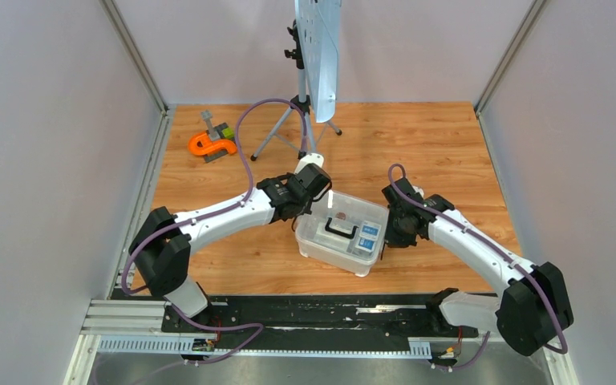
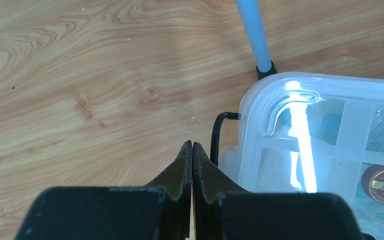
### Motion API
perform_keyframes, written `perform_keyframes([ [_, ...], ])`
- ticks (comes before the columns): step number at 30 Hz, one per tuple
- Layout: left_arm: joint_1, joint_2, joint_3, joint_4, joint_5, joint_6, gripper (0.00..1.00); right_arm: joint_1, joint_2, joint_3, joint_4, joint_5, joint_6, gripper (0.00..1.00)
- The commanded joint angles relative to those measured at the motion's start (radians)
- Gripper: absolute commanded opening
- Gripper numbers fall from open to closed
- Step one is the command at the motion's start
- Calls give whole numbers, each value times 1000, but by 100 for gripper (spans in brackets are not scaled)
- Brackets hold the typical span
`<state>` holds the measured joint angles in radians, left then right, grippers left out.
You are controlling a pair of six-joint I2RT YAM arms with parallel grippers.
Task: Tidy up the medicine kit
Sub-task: Close the lid of the medicine box.
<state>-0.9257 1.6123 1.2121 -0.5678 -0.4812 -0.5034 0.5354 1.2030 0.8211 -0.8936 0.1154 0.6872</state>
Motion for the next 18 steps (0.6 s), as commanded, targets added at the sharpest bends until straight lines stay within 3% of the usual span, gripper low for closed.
perform_keyframes([
  [1,-113,92,-25,278,560,-204,4,50,49,68,347,-150,104,0],
  [12,-115,94,-11,258,549,-192,3,58,66,90,361,-144,94,0],
  [18,-113,67,17,139,372,-149,4,58,19,73,355,-119,96,0],
])
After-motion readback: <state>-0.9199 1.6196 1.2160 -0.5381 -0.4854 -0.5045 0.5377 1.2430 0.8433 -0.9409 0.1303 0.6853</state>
